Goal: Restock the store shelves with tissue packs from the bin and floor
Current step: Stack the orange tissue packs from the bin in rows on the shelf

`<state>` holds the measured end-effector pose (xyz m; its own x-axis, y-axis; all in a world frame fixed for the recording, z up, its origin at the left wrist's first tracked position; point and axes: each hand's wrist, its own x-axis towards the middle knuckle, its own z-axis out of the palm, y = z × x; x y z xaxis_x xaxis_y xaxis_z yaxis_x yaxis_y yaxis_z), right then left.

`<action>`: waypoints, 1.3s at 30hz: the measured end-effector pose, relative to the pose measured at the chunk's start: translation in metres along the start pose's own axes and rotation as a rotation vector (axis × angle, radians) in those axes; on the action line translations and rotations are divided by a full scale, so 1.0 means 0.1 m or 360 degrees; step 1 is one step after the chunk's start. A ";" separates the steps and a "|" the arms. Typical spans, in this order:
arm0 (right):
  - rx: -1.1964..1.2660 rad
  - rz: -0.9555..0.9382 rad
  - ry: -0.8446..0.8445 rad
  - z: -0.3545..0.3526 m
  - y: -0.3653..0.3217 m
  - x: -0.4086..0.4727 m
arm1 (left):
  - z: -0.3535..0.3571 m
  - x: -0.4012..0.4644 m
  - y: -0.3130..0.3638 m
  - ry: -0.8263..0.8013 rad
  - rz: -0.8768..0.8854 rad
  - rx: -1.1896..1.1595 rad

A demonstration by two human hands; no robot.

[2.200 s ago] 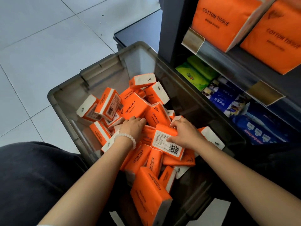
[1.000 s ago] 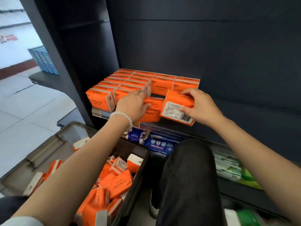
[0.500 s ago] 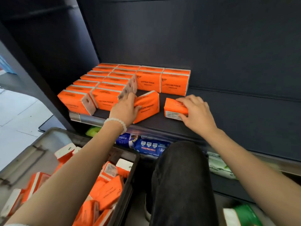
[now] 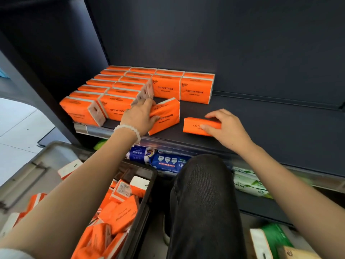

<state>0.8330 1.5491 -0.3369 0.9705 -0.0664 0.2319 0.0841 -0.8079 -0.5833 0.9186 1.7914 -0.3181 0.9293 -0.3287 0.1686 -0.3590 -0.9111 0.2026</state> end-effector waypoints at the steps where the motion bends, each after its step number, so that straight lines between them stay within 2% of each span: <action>1: 0.0024 0.0029 -0.0013 -0.01 0.02 -0.01 | -0.01 -0.01 0.00 -0.0006 0.0003 0.0011; 11: -0.0030 0.0261 -0.0329 0.01 0.11 0.09 | -0.01 0.09 0.07 0.0068 0.0082 0.0114; 18: -0.0102 0.0459 -0.0505 -0.04 0.14 0.24 | 0.03 0.21 0.17 -0.0100 0.0094 0.0191; 22: -0.0140 0.0464 -0.0501 -0.10 0.10 0.31 | -0.02 0.22 0.17 -0.0168 0.0175 0.0256; 27: 0.0046 0.0340 -0.0470 -0.25 0.04 0.28 | -0.10 0.10 0.07 -0.0155 0.0168 0.0282; 33: -0.0056 0.0270 -0.0471 -0.28 -0.18 0.27 | -0.36 -0.14 -0.17 -0.0004 0.0112 0.0277; 39: -0.0083 0.0132 -0.0265 -0.11 -0.52 0.35 | -0.61 -0.36 -0.58 0.0135 0.0075 0.0226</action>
<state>0.8597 1.5819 -0.2900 0.9979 -0.0400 0.0503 -0.0055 -0.8331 -0.5531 0.9011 1.8713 -0.2773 0.8989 -0.3552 0.2566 -0.3805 -0.9231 0.0552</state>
